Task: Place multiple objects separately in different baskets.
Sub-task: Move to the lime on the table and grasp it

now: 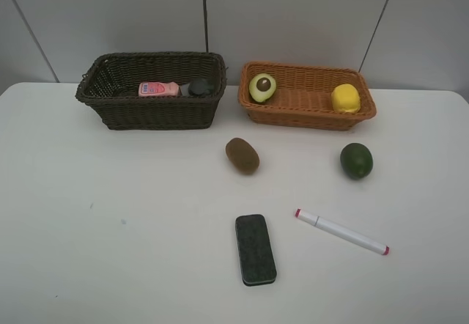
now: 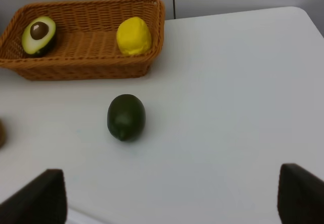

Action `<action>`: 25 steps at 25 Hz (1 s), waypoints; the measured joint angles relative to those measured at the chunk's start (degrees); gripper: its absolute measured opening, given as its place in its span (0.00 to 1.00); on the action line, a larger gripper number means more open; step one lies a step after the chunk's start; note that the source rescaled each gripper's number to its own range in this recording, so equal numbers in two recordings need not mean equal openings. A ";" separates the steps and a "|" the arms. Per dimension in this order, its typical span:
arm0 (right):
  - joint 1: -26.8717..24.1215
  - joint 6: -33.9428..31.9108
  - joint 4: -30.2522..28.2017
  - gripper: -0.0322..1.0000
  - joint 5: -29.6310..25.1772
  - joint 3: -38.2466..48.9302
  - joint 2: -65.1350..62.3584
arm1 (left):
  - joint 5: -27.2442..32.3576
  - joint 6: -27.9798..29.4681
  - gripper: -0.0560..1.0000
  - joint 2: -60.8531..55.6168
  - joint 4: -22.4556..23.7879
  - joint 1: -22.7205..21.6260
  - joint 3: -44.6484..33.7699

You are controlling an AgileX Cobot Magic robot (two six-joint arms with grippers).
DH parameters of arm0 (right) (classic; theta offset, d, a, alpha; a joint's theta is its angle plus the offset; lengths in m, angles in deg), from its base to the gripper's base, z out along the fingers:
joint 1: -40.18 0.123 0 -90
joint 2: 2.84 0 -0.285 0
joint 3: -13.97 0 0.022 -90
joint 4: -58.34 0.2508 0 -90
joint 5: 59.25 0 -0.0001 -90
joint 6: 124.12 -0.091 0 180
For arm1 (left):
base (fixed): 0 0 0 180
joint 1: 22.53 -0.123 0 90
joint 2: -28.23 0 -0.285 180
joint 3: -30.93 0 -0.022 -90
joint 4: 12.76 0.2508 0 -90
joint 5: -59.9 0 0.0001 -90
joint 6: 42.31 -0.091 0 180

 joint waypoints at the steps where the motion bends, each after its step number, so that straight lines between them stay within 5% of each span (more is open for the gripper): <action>1: 0.00 0.00 0.00 0.98 0.00 0.00 0.00 | 0.00 0.00 1.00 0.00 0.00 0.00 0.00; 12: 0.00 0.00 -0.11 0.98 0.00 0.00 3.01 | -0.12 0.00 1.00 0.00 0.00 0.00 0.00; 25: 0.00 0.00 0.06 0.98 2.28 -10.36 54.69 | -0.18 0.00 1.00 0.00 -0.16 0.00 0.00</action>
